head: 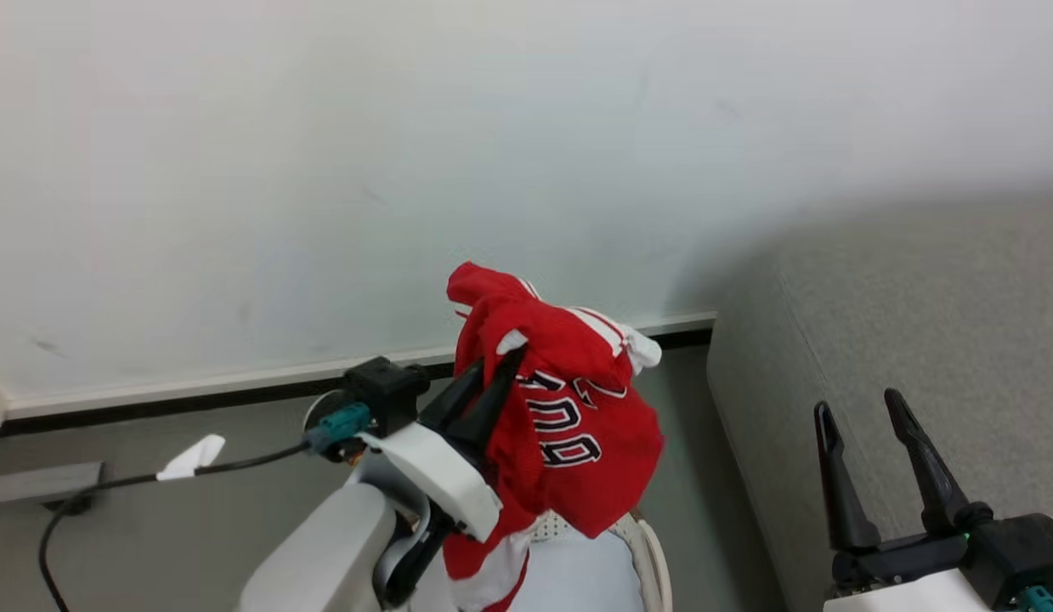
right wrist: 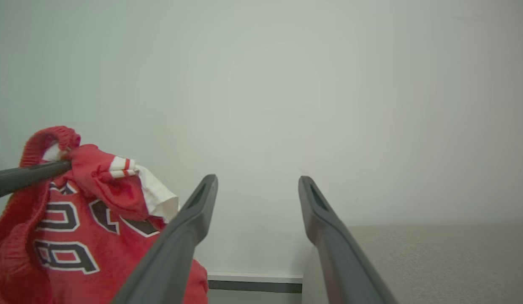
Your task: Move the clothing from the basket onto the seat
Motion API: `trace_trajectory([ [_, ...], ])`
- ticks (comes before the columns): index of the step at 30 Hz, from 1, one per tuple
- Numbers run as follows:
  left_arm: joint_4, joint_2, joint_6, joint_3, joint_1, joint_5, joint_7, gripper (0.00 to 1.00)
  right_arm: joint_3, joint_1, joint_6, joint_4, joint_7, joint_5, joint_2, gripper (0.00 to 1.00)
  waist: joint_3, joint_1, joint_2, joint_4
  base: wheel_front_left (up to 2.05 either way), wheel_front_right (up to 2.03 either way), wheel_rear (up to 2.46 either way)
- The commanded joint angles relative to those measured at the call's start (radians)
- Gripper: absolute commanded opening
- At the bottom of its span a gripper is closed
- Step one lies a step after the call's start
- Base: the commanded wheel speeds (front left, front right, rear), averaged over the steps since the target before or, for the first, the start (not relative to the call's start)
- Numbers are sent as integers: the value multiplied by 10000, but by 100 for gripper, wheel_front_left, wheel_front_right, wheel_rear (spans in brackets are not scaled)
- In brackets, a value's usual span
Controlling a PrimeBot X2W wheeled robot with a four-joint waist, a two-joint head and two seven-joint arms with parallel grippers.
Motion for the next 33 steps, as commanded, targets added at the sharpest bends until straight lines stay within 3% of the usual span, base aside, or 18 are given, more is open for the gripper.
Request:
trace_trajectory([
  [1,-146,35,39,50,-118,-146,-8,0,41,136,-21,6,8,96,-20,100,-280,4,-1,221,0,0,0],
  [10,-1111,123,494,380,-286,-355,302,0,377,246,-21,-39,8,183,-29,100,-488,4,-1,226,0,0,0],
  [19,-1417,176,661,373,-198,-429,380,0,847,132,-21,-26,8,229,-267,100,-365,4,-1,168,0,0,0],
  [26,-1451,39,617,195,-364,-393,442,0,2543,-625,-21,507,8,306,-625,100,-246,4,-1,251,0,0,0],
  [33,-1335,-313,499,-197,-500,-365,457,0,4403,-2152,-21,2653,8,693,-655,100,-217,4,-1,707,0,0,0],
])
